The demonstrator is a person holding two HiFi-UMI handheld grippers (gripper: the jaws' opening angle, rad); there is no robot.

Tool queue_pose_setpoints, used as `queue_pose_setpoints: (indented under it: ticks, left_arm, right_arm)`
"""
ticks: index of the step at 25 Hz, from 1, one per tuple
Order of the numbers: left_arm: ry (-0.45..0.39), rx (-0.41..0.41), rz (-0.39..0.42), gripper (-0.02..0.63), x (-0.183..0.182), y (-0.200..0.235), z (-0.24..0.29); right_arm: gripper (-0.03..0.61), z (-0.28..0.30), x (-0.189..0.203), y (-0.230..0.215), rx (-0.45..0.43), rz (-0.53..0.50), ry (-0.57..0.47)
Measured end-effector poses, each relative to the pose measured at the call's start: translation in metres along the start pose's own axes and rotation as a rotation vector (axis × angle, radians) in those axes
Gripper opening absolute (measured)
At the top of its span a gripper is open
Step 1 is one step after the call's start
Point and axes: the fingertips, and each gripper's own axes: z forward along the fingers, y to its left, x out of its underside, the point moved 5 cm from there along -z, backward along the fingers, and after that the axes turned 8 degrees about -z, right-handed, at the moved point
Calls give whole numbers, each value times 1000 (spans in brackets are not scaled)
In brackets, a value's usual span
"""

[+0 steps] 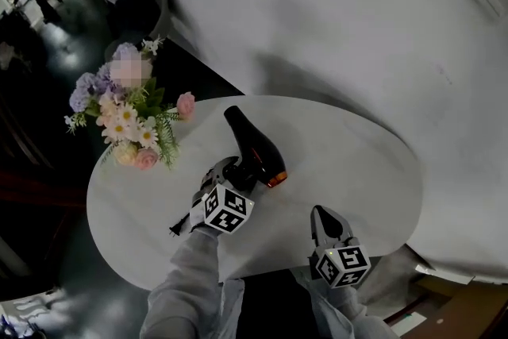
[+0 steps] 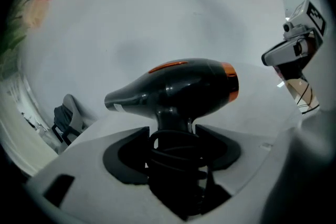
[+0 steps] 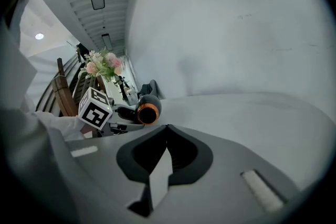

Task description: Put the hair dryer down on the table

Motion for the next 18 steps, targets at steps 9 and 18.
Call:
queue_pose_setpoints:
  ticks: [9, 18]
  left_arm:
    - [86, 12, 110, 285, 2, 7, 24]
    - [96, 12, 114, 287, 4, 7, 24]
  right_arm:
    - [11, 25, 13, -4, 7, 15, 57]
    - [11, 27, 12, 5, -15, 17, 50]
